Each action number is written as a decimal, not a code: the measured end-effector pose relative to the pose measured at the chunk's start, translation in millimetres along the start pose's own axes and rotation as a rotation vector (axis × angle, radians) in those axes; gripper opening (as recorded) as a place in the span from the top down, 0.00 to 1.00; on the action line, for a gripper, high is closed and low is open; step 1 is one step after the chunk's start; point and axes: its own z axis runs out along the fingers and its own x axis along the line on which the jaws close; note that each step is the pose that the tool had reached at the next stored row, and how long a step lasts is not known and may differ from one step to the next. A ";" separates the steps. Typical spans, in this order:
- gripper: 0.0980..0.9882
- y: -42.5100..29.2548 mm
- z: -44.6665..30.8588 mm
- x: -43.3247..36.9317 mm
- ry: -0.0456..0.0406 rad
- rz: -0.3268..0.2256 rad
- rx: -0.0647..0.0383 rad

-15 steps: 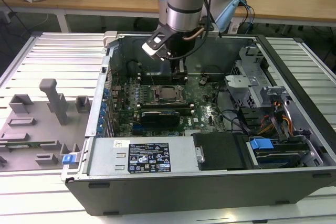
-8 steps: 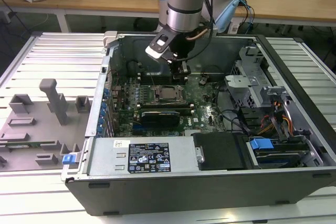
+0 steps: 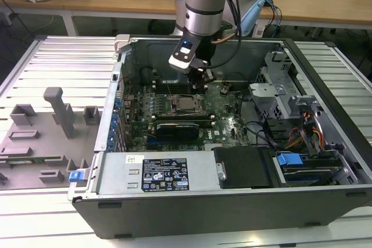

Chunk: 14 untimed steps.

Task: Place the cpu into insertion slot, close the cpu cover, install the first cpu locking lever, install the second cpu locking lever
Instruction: 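Close the cpu cover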

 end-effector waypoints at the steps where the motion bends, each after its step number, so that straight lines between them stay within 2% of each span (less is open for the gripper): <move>1: 0.99 0.0 0.1 0.0 -0.0034 -0.017 0.002; 3: 0.99 0.0 0.1 0.0 -0.0129 -0.066 0.007; 6: 0.99 0.0 0.3 0.0 -0.0228 -0.147 0.011; 10: 0.99 0.0 0.4 0.0 -0.0299 -0.226 0.013; 14: 0.99 0.0 0.5 0.0 -0.0392 -0.386 0.014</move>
